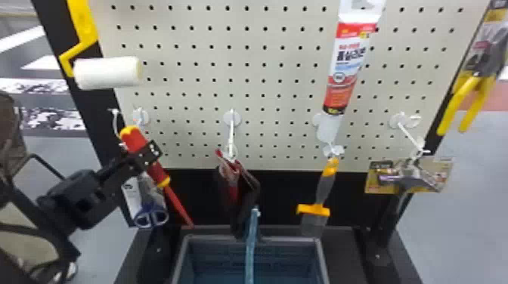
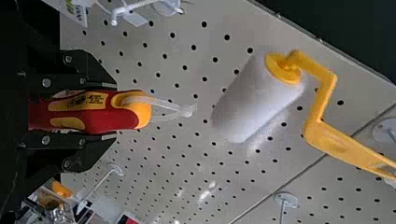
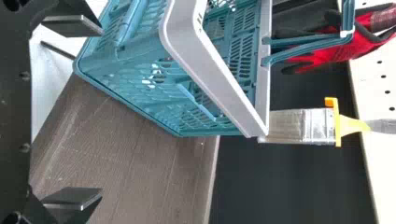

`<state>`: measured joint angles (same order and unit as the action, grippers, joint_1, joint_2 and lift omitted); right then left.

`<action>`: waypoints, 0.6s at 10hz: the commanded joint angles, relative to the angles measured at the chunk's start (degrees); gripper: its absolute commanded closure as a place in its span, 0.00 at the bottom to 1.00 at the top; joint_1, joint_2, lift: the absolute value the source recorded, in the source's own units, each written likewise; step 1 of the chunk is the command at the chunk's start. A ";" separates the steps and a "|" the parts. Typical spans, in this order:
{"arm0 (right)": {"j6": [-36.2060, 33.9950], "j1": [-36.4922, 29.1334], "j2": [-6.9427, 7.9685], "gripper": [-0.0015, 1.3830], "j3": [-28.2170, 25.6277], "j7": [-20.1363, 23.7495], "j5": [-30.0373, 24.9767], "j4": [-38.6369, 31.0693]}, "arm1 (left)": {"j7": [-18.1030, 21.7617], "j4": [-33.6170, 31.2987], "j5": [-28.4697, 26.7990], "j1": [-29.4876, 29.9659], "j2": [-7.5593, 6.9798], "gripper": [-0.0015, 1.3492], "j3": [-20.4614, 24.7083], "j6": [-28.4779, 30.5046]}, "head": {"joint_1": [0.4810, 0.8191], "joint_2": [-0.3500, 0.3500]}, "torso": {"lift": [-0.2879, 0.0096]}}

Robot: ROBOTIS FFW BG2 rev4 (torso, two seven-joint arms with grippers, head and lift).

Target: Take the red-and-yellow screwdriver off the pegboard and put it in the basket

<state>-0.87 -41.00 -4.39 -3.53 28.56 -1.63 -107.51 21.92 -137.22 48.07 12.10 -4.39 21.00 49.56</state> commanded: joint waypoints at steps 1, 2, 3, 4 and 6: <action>0.07 0.00 0.00 0.07 -0.08 0.09 0.05 0.00 | 0.22 2.14 0.44 1.96 1.23 0.75 -0.61 -1.13 | 0.20 0.50 | 0.63; 0.07 -0.12 0.00 0.07 0.01 0.09 0.05 0.00 | 1.37 4.25 0.44 2.57 1.67 0.75 -1.40 -2.01 | 0.20 0.50 | 0.63; 0.07 -0.12 0.00 0.07 0.01 0.09 0.05 0.00 | 1.89 6.22 0.35 2.94 1.75 0.75 -2.37 -2.80 | 0.20 0.50 | 0.63; 0.16 -0.12 0.00 0.07 0.01 0.09 0.05 0.00 | 2.42 7.77 0.18 3.31 1.67 0.75 -3.34 -4.30 | 0.20 0.50 | 0.63; 0.25 -0.25 0.00 0.07 0.01 0.09 0.14 0.00 | 3.83 10.86 0.00 4.17 1.75 0.75 -5.27 -7.11 | 0.20 0.50 | 0.63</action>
<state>-0.68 -41.24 -4.39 -3.53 28.63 -1.49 -107.51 25.71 -127.39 48.20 16.02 -2.65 16.35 43.26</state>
